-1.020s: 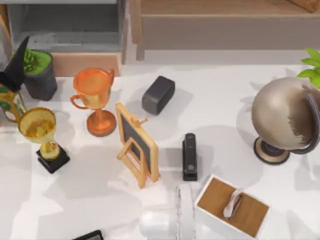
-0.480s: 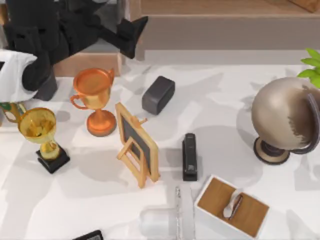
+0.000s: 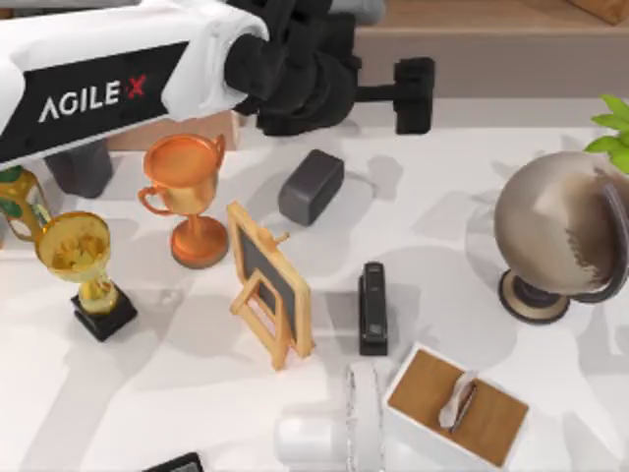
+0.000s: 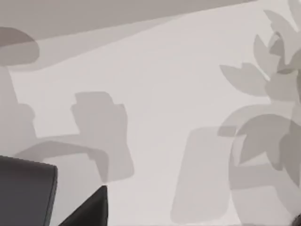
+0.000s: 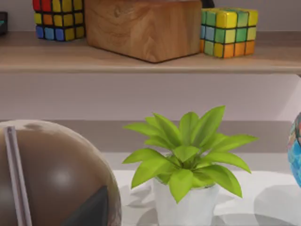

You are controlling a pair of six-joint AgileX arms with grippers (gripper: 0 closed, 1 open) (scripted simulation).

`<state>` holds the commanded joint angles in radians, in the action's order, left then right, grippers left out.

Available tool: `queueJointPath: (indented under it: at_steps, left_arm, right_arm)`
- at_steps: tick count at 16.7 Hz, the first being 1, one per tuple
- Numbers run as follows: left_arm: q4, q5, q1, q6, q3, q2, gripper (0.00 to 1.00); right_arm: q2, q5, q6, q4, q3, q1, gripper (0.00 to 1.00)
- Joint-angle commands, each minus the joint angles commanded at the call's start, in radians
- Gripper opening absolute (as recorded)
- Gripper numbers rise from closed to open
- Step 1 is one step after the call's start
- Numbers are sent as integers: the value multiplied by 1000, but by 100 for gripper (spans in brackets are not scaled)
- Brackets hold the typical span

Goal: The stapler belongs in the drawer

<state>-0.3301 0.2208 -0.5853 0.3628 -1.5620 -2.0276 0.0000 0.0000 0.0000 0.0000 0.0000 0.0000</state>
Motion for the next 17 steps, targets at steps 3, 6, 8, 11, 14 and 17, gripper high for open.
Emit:
queueJointPath:
  at_steps: [3, 6, 8, 11, 14, 17]
  left_arm:
    - [-337, -77, -81, 144, -164, -96, 100]
    - [-612, -140, -145, 260, -315, -185, 100]
    - [-759, -174, -178, 322, -399, -236, 100]
    - [-914, -208, -212, 385, -483, -288, 100]
    - [-985, -218, -224, 411, -521, -312, 100]
    - [-985, -218, -224, 411, -521, -312, 100]
  right_arm:
    - [0, 0, 0, 0, 0, 0, 100]
    - [0, 0, 0, 0, 0, 0, 100]
    - [0, 0, 0, 0, 0, 0, 100]
    - [0, 0, 0, 0, 0, 0, 100]
    - [0, 0, 0, 0, 0, 0, 100]
    - [0, 0, 0, 0, 0, 0, 100]
